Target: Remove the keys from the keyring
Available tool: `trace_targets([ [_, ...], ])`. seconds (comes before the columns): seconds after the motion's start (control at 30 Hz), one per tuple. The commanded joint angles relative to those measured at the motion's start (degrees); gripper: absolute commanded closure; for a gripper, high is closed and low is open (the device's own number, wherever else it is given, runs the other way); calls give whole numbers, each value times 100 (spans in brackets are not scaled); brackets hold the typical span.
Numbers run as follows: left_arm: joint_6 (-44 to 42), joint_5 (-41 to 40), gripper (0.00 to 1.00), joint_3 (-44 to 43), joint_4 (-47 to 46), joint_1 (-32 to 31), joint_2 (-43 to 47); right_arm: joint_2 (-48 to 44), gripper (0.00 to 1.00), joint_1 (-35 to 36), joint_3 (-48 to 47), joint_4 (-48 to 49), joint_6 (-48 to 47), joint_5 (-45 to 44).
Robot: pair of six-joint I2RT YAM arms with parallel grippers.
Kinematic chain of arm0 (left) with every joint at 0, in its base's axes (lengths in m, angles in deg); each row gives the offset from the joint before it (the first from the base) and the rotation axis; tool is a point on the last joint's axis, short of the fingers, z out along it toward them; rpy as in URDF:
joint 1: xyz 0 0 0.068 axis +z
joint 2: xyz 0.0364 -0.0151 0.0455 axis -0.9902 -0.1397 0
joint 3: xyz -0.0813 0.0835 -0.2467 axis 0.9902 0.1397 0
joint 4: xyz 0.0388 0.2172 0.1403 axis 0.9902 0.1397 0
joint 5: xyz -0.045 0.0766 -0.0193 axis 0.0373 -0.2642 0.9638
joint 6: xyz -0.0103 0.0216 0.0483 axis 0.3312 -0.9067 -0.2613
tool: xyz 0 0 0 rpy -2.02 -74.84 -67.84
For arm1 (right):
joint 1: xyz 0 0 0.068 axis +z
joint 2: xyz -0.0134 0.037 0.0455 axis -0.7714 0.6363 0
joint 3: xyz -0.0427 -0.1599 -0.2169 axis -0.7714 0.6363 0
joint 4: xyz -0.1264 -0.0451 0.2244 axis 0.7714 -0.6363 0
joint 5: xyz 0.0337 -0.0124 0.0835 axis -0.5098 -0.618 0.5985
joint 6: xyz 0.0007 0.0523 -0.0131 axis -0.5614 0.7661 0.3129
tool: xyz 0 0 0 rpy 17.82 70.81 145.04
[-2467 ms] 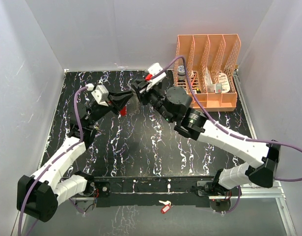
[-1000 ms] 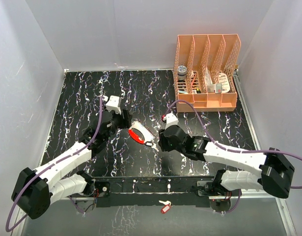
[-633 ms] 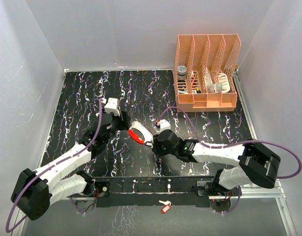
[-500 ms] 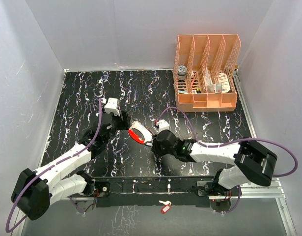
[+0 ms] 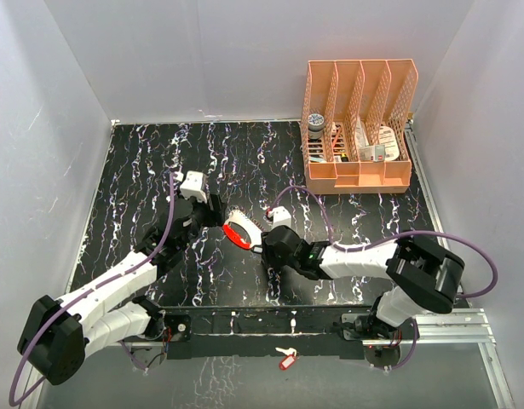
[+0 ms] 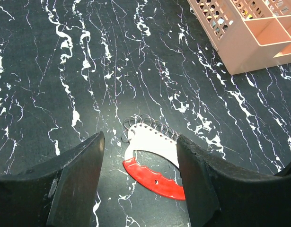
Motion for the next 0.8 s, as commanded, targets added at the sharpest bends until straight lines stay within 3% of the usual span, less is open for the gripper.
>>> trace_targets([
  [0.0, -33, 40, 39, 66, -145, -1, 123, 167, 65, -5, -285, 544, 3, -300],
  [0.63, -34, 145, 39, 152, -230, -7, 87, 519, 74, -97, -381, 740, 63, -656],
  [0.77, -25, 164, 39, 166, -267, 0, 70, 401, 69, -110, -374, 686, 44, -691],
])
